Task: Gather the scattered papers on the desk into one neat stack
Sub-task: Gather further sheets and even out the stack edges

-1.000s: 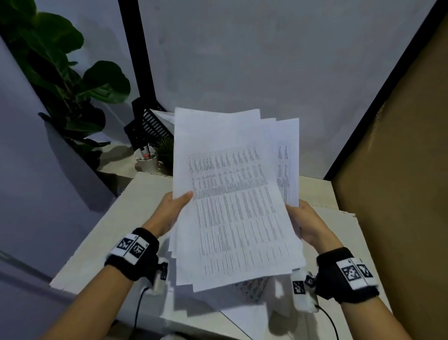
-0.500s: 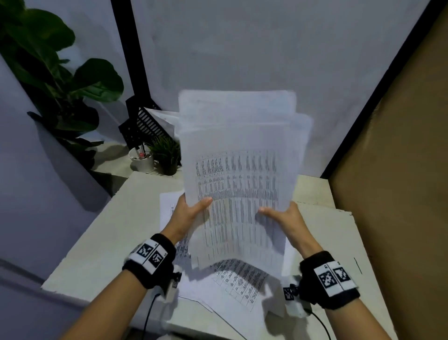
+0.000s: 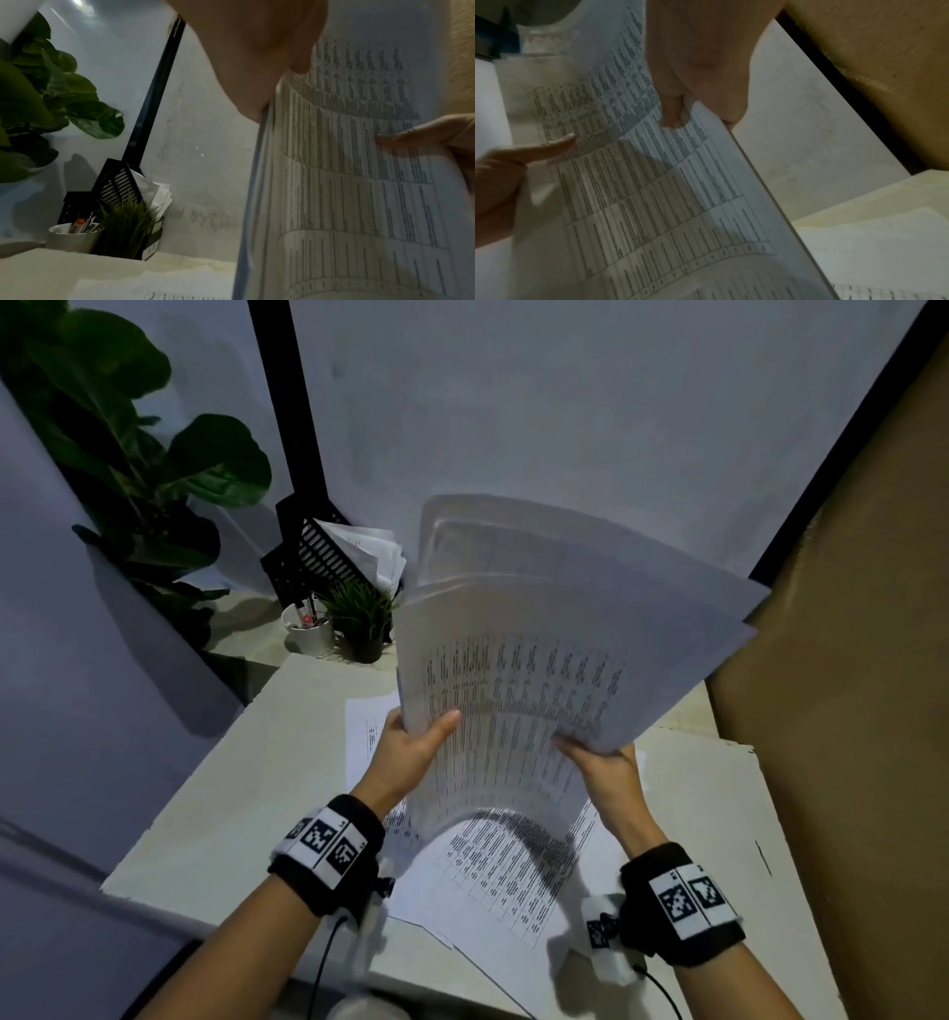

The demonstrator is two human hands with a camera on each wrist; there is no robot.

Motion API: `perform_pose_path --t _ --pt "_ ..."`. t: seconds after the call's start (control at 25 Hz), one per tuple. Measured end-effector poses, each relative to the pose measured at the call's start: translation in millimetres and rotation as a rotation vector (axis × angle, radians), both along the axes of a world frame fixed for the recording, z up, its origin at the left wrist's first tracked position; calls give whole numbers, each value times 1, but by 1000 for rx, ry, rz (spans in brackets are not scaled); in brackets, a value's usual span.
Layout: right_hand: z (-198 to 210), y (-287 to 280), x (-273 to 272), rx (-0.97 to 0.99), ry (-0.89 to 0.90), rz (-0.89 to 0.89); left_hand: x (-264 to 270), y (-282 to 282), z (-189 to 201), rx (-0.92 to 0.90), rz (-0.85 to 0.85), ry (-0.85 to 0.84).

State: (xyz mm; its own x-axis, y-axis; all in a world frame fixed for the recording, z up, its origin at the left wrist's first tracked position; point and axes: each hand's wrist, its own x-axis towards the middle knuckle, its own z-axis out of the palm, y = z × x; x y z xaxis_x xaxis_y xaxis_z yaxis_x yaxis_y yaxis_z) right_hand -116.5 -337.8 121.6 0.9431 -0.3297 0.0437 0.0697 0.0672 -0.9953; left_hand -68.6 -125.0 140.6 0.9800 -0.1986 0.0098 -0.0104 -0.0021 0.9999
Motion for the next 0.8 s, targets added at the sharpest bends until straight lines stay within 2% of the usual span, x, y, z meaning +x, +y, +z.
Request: perform_pose_path --t 0.24,0.48,0.64,0.8 --pt "9 1 -2 -84 -13 121 4 9 -2 -9 -122 -67" --pt "29 2 1 -30 -102 46 2 14 11 -52 -131 -121" --pt "53 12 9 6 -193 -99 5 4 36 -84 -33 -218" --pt "62 16 16 10 -205 -253 8 -8 50 -118 132 -182"
